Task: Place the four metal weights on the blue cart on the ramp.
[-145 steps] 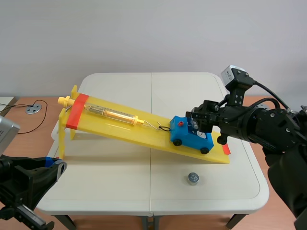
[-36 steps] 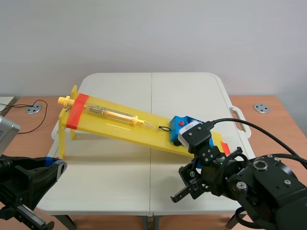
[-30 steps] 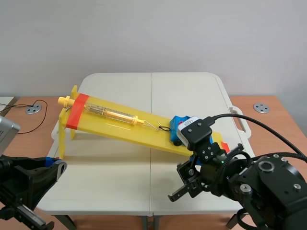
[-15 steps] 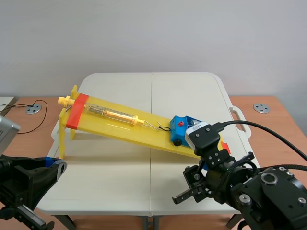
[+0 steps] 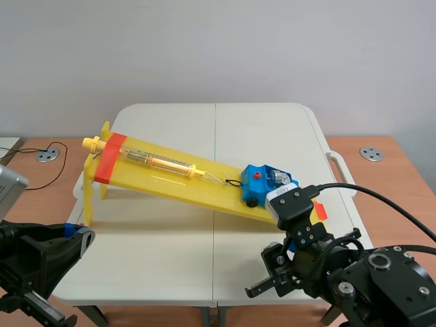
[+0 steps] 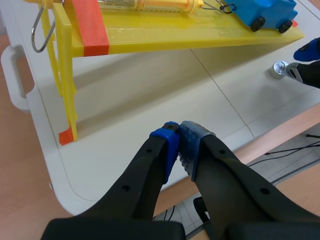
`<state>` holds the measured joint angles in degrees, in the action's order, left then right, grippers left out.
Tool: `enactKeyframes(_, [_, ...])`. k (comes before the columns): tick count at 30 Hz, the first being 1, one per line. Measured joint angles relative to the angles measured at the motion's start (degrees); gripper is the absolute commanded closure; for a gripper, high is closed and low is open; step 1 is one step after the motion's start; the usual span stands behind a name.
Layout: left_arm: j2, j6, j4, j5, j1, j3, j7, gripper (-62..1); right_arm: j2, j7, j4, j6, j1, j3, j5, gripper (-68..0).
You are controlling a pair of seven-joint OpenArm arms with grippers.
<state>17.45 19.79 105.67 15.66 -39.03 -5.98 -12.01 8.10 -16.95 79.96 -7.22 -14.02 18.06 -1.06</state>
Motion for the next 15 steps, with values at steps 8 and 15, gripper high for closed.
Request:
enactKeyframes(8, [0.0,0.0,0.0,0.0,0.0,0.0,0.0,-3.1,0.0,0.6,-0.4,0.4,0.2,0.0,-0.2,-21.3])
enactKeyframes(15, [0.0,0.0,0.0,0.0,0.0,0.0,0.0,-3.1,-0.2,0.6,-4.6,-0.2,2.6,0.0,-1.1,-21.3])
